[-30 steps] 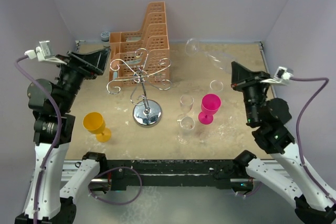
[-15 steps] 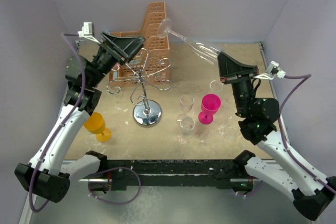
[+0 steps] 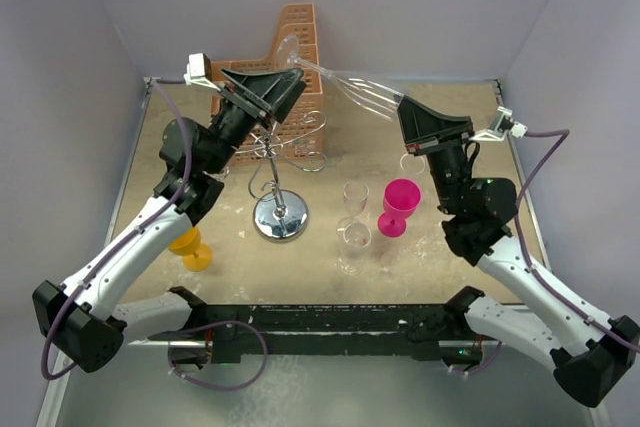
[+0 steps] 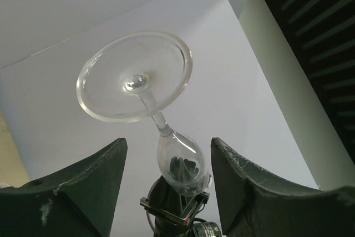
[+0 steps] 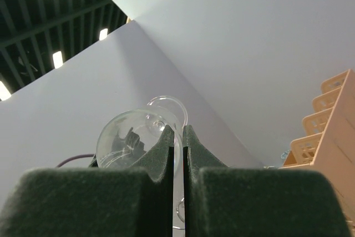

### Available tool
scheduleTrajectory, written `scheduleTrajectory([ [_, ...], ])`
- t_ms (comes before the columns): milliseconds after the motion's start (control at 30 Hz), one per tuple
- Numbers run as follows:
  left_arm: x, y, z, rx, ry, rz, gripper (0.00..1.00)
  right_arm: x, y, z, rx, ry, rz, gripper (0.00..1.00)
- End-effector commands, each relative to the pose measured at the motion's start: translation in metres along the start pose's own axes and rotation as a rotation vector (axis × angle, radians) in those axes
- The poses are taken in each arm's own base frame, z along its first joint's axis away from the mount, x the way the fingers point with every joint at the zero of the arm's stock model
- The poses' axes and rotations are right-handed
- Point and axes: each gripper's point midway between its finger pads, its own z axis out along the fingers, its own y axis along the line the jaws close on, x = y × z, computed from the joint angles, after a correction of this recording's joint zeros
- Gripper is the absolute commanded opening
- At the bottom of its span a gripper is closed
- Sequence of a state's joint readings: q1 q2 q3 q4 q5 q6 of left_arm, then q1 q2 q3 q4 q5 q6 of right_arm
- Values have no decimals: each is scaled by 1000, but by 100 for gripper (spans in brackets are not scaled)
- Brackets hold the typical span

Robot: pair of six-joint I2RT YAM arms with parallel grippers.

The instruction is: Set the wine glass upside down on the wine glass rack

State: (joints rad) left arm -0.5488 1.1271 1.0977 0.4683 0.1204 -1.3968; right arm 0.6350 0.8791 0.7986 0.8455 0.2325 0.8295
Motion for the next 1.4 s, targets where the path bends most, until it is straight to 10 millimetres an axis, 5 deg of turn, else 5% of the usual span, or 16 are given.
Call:
scheduleTrajectory([
  [0, -16, -19, 3, 53, -114, -34, 57, -29, 44, 5, -137, -79, 90, 0],
  [733, -10, -26, 13, 87, -182, -24, 27, 9, 59, 18, -261, 57, 170, 0],
  [1067, -15, -29, 1, 119, -226, -16, 34, 8, 47, 24, -201, 24, 232, 0],
  [1367, -23, -38, 3, 159, -277, 31, 13, 15, 55, 33, -222, 72, 170, 0],
])
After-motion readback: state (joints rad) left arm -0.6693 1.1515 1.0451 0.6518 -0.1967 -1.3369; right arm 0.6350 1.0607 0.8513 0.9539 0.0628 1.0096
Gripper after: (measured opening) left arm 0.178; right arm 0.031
